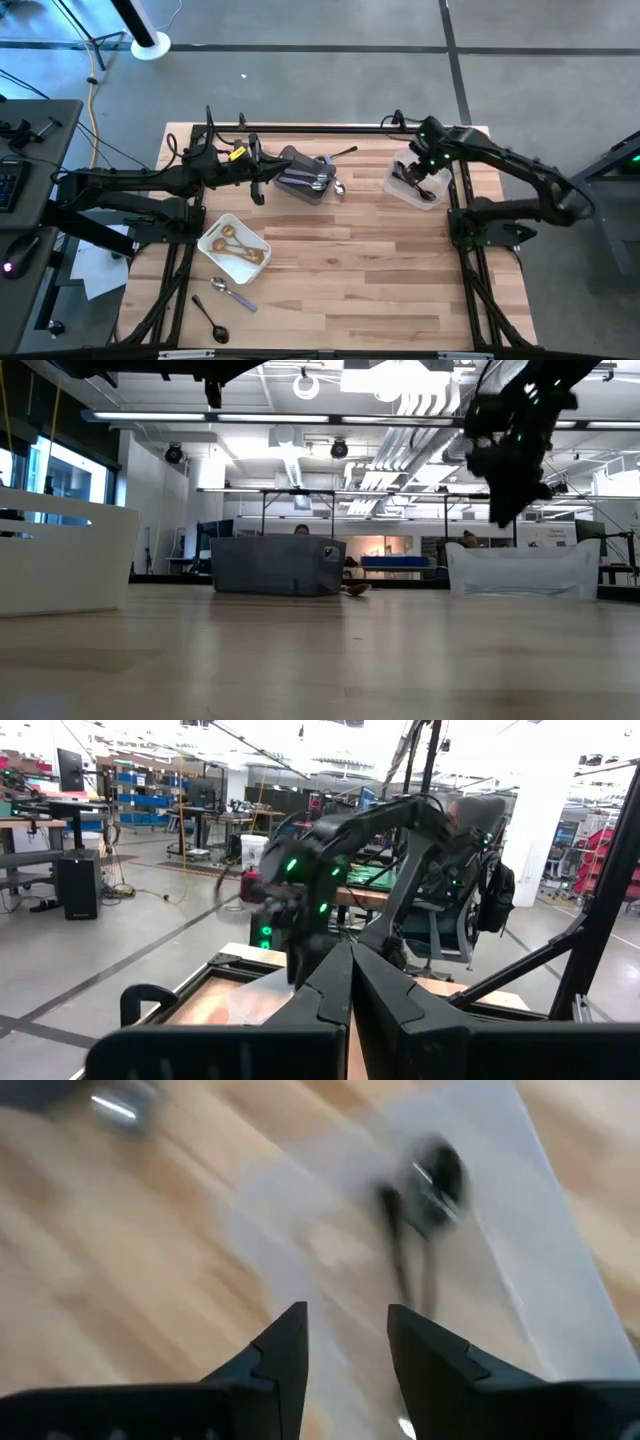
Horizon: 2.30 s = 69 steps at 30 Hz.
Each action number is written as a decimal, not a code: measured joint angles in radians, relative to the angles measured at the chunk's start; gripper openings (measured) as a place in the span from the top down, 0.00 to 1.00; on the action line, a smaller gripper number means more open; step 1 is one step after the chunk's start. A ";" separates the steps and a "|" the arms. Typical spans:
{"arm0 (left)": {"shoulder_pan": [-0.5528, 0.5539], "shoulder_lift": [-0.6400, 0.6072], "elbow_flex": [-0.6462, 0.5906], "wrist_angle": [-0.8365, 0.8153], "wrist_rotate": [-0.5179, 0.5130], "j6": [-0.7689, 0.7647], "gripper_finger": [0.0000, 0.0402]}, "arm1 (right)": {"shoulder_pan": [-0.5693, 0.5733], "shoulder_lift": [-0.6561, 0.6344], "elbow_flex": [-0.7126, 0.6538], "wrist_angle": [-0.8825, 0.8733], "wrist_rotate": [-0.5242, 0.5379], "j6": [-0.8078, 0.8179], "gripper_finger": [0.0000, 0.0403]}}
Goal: Sort silverware by color (type)
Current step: Put the bottom purple spoon into the black bin
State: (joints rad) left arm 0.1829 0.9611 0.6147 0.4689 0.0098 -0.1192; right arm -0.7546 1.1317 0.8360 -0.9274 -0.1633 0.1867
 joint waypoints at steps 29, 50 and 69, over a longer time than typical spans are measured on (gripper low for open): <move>0.000 0.000 0.000 0.002 0.000 -0.028 1.00 | 0.429 -0.257 0.000 0.803 0.091 0.066 0.70; 0.000 0.000 0.000 0.021 0.037 -0.035 1.00 | 0.548 -0.075 -0.048 0.981 0.044 -0.001 0.98; -0.019 0.000 0.000 -0.029 0.059 -0.014 1.00 | 0.554 -0.077 -0.214 1.429 -0.055 -0.008 1.00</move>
State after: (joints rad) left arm 0.1635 0.9609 0.6147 0.4402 0.0691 -0.1330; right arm -0.2008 1.0550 0.6220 0.5014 -0.2178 0.1784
